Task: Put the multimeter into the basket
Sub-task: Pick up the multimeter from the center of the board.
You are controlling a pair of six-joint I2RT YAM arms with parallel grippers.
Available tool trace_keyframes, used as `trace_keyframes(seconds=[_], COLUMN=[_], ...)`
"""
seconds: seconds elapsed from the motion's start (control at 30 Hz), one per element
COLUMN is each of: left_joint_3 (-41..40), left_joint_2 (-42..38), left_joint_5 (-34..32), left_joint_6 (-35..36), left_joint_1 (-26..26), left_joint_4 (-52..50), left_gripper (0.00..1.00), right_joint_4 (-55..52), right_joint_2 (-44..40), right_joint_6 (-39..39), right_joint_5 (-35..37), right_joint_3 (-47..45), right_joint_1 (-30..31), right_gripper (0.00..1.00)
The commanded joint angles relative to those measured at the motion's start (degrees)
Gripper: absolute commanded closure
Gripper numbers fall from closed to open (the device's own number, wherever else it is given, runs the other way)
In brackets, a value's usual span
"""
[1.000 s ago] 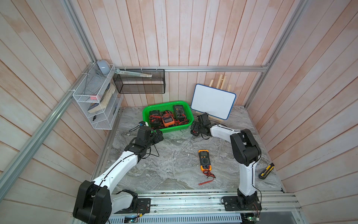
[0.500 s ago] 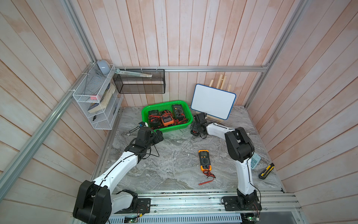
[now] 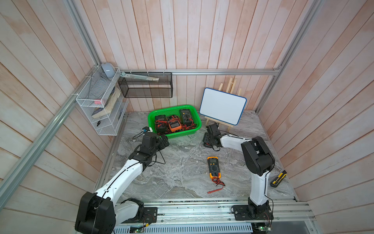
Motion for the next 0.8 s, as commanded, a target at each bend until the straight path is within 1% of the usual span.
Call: trace_keyframes(seconds=[0.0, 0.2, 0.37, 0.53, 0.77], left_joint_3=[1.44, 3.03, 4.43, 5.65, 5.29], left_joint_2=[-1.58, -1.43, 0.07, 2.14, 3.59], left_joint_5=[-0.57, 0.95, 5.03, 7.52, 9.38], left_joint_6=[0.04, 1.53, 2.6, 4.08, 5.15], left_joint_1=[3.4, 9.49, 13.8, 15.16, 15.21], left_joint_4=[-1.22, -1.96, -2.01, -2.09, -2.09], left_gripper=[0.0, 0.0, 0.0, 0.0, 0.0], right_joint_4=[1.77, 3.06, 2.78, 1.37, 1.9], right_joint_2=[-4.23, -10.01, -12.95, -13.19, -8.44], right_joint_6=[-0.11, -1.37, -3.38, -6.27, -9.61], right_joint_5=[-2.35, -4.9, -6.32, -5.1, -6.89], right_joint_3=[-2.98, -5.08, -3.51, 1.61, 12.27], right_joint_1=[-0.33, -0.17, 1.0, 4.06, 7.16], right_gripper=[0.54, 0.56, 0.57, 0.57, 0.57])
